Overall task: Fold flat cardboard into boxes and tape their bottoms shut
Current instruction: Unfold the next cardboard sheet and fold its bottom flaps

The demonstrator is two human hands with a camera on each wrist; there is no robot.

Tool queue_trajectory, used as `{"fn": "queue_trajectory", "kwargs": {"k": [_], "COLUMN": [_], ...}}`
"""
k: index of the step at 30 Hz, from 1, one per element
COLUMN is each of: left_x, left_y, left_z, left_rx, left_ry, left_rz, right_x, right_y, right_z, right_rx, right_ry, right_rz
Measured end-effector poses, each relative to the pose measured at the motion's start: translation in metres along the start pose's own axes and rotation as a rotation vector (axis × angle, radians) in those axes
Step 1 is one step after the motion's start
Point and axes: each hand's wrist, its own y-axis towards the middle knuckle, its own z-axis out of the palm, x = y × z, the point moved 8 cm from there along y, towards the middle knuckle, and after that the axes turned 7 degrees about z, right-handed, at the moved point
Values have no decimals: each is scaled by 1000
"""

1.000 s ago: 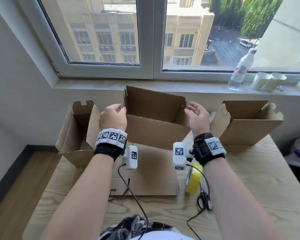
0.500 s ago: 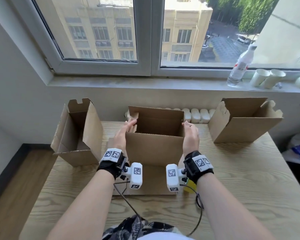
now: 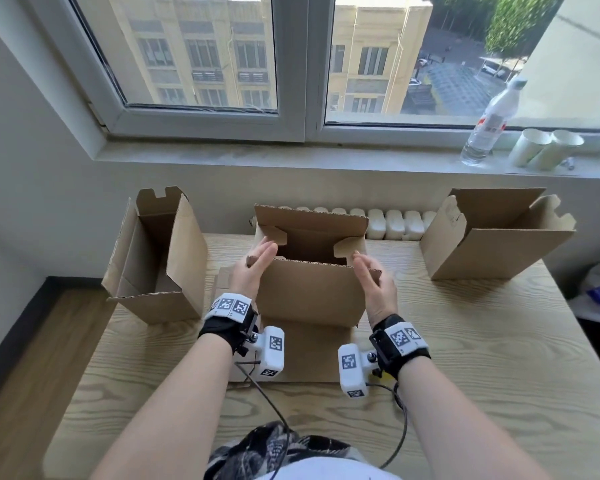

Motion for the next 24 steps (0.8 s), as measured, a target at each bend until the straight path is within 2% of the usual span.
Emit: {"fn": "queue_trajectory", "kwargs": {"k": [2, 6, 12, 15, 20, 24], "left_x": [1, 9, -2, 1, 10, 8], "left_y": [3, 6, 9, 7, 10, 8], "left_z": [-2, -7, -5, -1, 4, 8], "left_rx": [-18, -95, -128, -119, -117, -78], "left_ry": [52, 100, 252, 349, 427, 755], "left_rz": [16, 18, 145, 136, 237, 260], "right_x": [-5, -8, 14, 14, 1, -3], "right_y": [0, 7, 2, 2, 2, 2], "right_z": [-1, -5, -5, 0, 10, 17], "right_rx": [-15, -78, -208, -214, -180, -166], "right_ry": [-108, -173, -348, -478, -633, -753], "right_rz": [2, 25, -115, -155, -220, -251]}}
